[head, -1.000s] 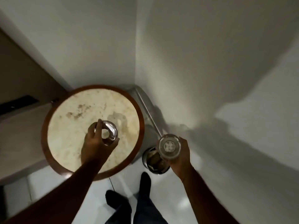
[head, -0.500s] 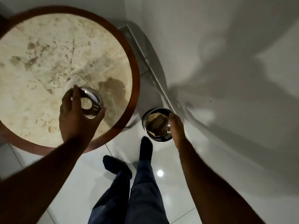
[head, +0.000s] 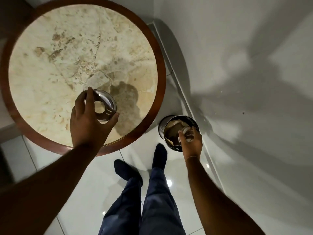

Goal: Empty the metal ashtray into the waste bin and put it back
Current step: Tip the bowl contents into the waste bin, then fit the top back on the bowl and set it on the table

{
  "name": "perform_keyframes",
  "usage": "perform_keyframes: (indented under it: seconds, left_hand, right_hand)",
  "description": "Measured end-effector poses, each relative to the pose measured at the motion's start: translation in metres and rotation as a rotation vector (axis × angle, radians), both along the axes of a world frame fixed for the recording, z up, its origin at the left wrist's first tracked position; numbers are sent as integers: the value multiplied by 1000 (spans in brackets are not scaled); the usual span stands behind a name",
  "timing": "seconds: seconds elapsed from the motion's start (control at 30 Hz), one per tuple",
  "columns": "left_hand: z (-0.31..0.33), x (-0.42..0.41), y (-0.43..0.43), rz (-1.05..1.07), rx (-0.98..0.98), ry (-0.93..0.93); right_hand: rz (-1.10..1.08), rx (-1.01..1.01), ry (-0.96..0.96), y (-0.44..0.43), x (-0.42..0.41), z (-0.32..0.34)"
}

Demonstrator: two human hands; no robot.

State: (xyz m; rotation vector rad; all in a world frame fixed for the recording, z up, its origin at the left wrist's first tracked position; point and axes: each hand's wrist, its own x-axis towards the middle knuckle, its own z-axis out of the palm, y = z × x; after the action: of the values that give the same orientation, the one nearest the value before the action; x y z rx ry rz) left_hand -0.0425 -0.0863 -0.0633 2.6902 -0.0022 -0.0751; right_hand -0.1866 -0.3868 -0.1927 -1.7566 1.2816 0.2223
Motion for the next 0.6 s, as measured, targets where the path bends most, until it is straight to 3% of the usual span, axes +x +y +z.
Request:
perform_keyframes:
  seconds: [0.3,0.6]
  left_hand:
    - [2,-5,4,11,16,19]
    - [18,-10,13,45,34,35]
  right_hand:
    - [71,-98,2,-4,3,3]
    - [-43,1,11,1,19,36]
